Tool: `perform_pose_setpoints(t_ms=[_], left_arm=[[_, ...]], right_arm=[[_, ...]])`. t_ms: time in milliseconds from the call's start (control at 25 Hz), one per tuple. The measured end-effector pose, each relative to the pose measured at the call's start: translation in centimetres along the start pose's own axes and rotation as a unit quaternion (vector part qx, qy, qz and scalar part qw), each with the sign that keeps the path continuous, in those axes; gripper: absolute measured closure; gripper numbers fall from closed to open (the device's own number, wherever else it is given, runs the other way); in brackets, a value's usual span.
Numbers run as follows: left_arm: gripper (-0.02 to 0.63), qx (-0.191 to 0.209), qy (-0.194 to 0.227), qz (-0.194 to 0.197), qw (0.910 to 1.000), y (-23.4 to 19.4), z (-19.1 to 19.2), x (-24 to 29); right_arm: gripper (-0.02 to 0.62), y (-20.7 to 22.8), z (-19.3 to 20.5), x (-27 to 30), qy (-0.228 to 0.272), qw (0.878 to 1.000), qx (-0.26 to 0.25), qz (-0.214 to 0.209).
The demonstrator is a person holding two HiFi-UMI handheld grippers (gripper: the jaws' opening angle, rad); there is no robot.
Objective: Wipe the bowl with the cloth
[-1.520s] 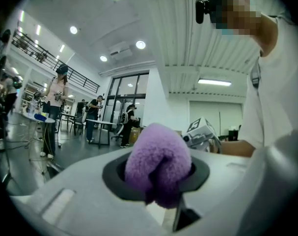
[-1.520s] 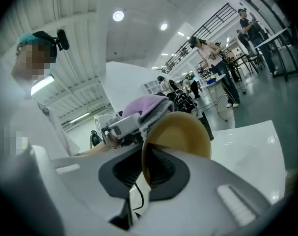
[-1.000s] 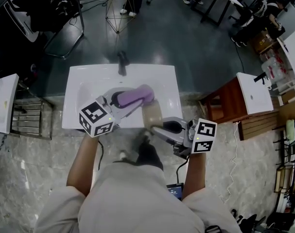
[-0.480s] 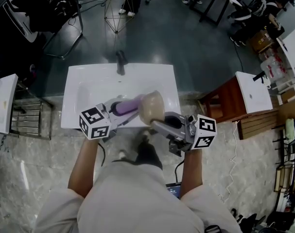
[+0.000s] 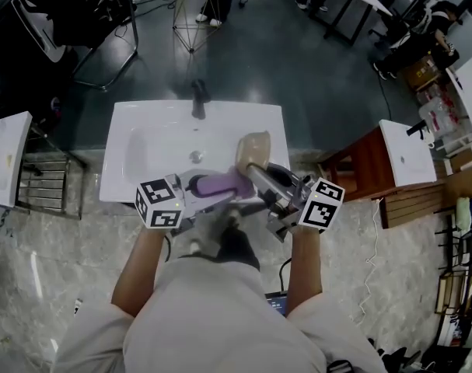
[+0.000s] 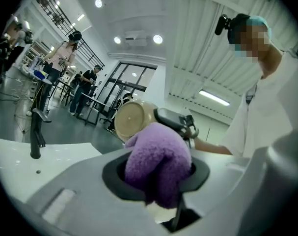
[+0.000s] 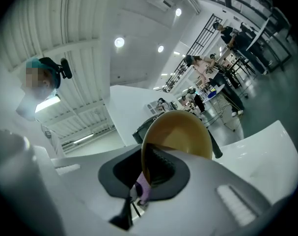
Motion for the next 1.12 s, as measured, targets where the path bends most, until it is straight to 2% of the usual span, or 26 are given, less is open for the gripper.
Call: perform_pose_setpoints(t_ms=[240, 400, 480, 600, 720, 1120], left_arm=[[0.485, 0.019, 0.014, -0.004, 0.9997, 0.9, -1.1, -0.6], [0.485, 0.061, 0.0, -0.048, 0.997, 1.0, -1.9, -1.0], [0.485, 0.087, 0.011, -0.071, 0.9936, 1.1, -2.7, -1.3], [0.485, 0.118, 0.024, -0.086, 0.989, 1.3, -4.3, -1.9], [0.485, 0.139, 0.011, -0.099, 0.9853, 0.8, -5.1, -2.0], [0.485, 0.145, 0.007, -0.146, 0.9786, -1.7, -6.4, -3.5]], right_arm=[[0.583, 1.9, 2.0, 0.9, -0.045, 0.995, -0.008, 0.088], [0.583, 2.0, 2.6, 0.5, -0.067, 0.991, -0.008, 0.119], [0.583, 2.1, 3.0, 0.2, -0.087, 0.987, -0.013, 0.131], [0.583, 1.7, 4.0, 0.6, -0.115, 0.985, -0.023, 0.127], [0.583, 0.9, 4.7, 1.5, -0.128, 0.985, -0.028, 0.109], [0.581, -1.9, 5.5, 2.7, -0.191, 0.977, -0.074, 0.056]])
Point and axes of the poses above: the fingertips, and each gripper's own axes: x forward along the fingers, y to its right, z out of its underside, the point moved 3 cm from there along -x, backward along the fingers, and after that the axes turned 13 degrees about -y, right-handed, at the moved point
